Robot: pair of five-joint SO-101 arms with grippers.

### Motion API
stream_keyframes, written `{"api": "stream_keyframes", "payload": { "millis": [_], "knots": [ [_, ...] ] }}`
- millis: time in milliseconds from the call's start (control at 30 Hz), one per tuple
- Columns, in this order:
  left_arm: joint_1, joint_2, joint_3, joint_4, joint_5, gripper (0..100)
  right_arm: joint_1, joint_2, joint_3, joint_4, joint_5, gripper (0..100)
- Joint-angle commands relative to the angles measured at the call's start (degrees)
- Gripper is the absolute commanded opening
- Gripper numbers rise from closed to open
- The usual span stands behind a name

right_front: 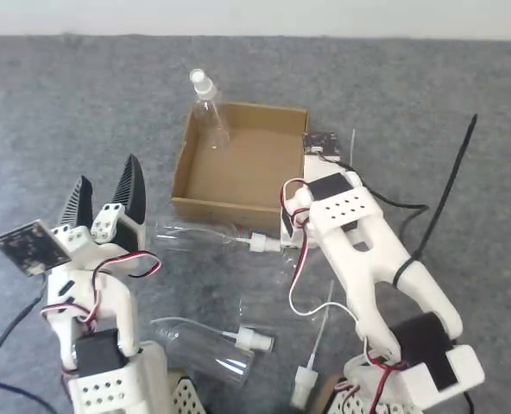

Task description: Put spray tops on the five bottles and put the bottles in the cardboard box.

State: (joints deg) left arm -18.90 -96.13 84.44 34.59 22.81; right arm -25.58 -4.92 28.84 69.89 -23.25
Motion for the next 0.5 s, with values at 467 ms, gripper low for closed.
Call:
{"api": "stream_keyframes", "payload": {
  "millis": [467],
  "knots": [
    [-0.3,-1.0,-0.3,-1.8,0.3,26,16.5,-0.7,5.6,-0.2,0.2,17.3]
  ]
}}
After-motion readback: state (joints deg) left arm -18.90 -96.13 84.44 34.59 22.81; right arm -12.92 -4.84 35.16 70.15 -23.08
